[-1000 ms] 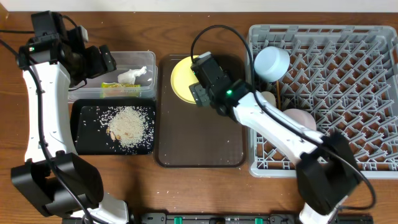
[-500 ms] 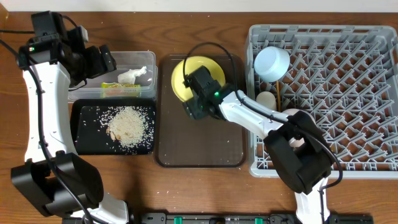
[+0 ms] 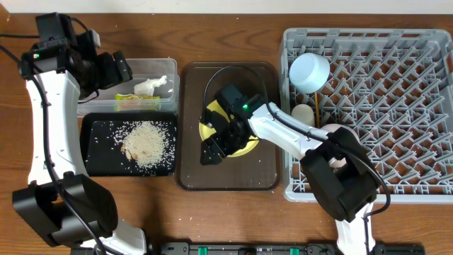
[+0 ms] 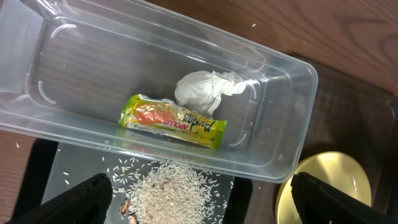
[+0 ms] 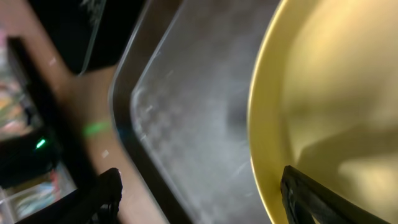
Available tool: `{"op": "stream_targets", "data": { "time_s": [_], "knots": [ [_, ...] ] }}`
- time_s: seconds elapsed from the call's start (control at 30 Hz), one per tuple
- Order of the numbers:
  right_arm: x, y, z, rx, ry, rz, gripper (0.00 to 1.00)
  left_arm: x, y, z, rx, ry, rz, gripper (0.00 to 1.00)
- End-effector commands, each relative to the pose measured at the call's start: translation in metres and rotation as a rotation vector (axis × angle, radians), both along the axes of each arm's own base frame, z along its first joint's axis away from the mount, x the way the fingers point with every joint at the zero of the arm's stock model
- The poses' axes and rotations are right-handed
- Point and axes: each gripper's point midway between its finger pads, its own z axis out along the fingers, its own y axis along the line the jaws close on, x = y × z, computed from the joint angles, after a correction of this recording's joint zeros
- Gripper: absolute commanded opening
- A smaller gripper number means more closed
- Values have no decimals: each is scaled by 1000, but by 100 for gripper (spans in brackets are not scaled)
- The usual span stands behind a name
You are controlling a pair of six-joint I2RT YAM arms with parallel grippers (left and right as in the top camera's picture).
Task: Sort waste into correct bins and load items into the dishwasher rack
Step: 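Lower the right gripper and grasp the rim of the yellow plate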
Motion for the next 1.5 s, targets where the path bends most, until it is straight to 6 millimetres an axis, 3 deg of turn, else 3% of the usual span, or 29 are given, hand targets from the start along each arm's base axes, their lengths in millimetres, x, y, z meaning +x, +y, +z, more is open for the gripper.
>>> {"op": "stream_targets", "data": {
  "time_s": [0.0,0.13,0.37,0.47,0.6,0.8,0.9,0.97,1.47],
  "knots": [
    [-11,7,18,89,13,79,79,2,3,5,4,-10,13,95],
    [27,-18,35,-31,-132,11,79,2,3,5,4,-10,13,95],
    [109,-69,94,-318,-562,-147,79,2,3,5,4,-10,13,95],
    [128,-92,100,-449,-670,-198,79,2,3,5,4,-10,13,95],
    [133,-107,85,-531,-686,-207,78,2,3,5,4,-10,13,95],
    [132,-116,45,-575,-637,-195,70,2,3,5,4,-10,13,95],
    [132,-125,30,-593,-617,-201,64,2,3,5,4,-10,13,95],
    [134,-129,22,-598,-609,-210,54,2,3,5,4,-10,13,95],
    [129,-120,-19,-481,-588,-226,25,2,3,5,4,-10,13,95]
  ]
}}
